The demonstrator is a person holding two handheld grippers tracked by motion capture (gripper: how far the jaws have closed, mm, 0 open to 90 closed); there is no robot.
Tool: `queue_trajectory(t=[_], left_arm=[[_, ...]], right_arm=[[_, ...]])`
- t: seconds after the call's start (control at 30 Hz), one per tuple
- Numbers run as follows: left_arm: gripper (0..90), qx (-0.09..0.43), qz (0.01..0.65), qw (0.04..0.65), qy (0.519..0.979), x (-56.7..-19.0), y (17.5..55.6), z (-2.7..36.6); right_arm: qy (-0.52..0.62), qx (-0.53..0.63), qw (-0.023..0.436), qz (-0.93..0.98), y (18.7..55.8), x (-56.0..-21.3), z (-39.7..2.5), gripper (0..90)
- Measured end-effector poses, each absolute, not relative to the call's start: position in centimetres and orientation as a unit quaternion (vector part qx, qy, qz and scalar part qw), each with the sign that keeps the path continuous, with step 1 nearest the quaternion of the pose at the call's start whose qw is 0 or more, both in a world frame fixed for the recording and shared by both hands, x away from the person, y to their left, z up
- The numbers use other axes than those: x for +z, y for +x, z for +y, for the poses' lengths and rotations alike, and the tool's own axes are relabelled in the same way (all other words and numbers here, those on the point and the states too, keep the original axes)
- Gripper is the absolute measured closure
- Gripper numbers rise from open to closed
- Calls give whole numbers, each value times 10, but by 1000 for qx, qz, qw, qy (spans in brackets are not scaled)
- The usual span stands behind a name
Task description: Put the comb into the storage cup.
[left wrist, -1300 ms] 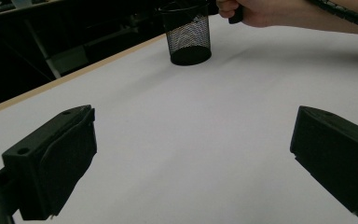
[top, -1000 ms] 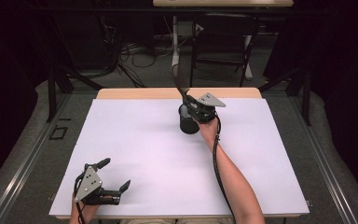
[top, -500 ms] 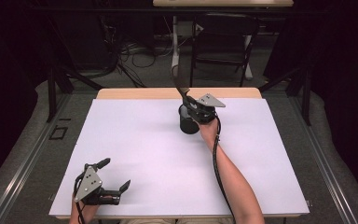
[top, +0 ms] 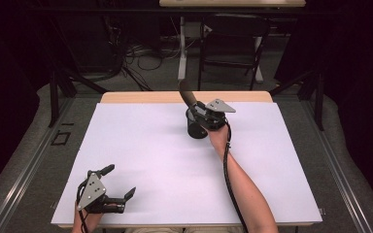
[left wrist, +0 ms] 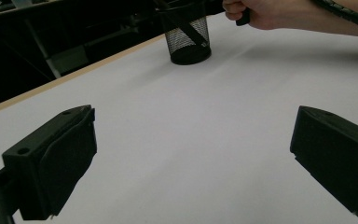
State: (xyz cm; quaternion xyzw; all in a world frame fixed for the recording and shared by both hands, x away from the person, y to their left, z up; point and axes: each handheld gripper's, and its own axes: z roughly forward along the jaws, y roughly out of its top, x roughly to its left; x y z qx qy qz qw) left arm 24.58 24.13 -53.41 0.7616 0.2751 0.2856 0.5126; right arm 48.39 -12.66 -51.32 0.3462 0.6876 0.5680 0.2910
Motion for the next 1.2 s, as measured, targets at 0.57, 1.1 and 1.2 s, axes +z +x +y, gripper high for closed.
queue_trajectory(t=[0.57,1.1,1.2], left_arm=[[5,284,274,512,763,-534,245,240],[5,284,272,510,765,-534,246,238],[5,283,271,512,764,-534,246,237]], right_arm=[[332,560,249,717,460,-493,-141,224],[324,546,207,744,430,-484,-159,99],[324,540,200,751,426,-483,-163,85]])
